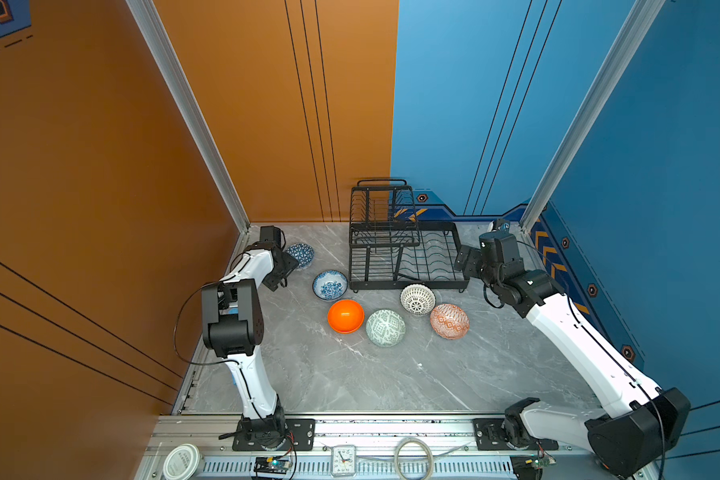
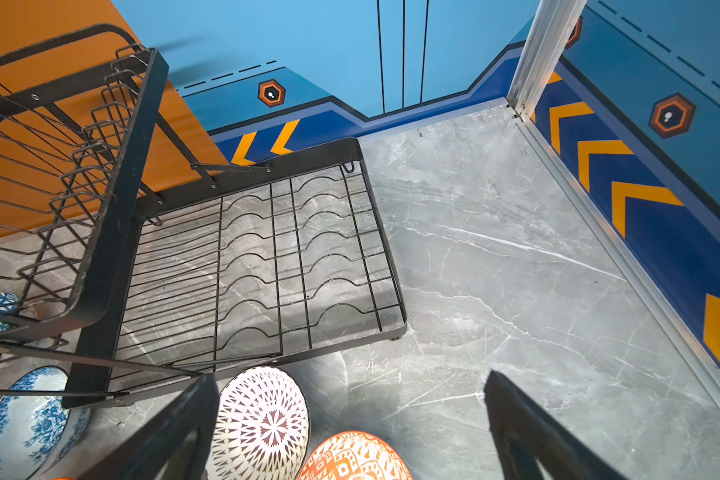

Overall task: Load the bowls into the dish rack
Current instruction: 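Grasp the blue triangle-patterned bowl with the left gripper while the right arm nears the rack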

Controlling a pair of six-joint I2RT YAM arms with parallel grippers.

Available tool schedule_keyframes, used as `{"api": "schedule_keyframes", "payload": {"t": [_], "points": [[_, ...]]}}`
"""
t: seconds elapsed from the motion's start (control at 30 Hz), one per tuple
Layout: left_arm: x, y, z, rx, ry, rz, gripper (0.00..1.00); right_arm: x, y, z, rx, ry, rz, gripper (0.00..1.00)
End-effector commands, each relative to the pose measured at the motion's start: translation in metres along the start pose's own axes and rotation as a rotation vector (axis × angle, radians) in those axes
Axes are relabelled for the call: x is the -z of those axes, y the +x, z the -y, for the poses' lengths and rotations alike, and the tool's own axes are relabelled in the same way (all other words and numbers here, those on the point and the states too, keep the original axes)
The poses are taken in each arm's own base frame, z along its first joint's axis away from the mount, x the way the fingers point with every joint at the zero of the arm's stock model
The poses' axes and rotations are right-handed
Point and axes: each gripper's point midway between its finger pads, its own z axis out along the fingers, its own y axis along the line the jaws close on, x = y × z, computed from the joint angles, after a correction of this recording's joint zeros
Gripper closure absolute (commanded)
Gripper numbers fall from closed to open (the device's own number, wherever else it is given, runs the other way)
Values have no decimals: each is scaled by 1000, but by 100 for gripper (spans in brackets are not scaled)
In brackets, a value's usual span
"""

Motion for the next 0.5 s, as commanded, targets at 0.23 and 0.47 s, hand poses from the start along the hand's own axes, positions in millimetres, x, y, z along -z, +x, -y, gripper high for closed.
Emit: {"api": "schedule_keyframes", "payload": {"t": [0.23,0.47], "points": [[-19,-13,26,-15,48,-35,40,18,-4,5,-7,46,25,0],[-34,-9,27,-49,44,-63,58,17,-3,1,3,55,20,0]]}}
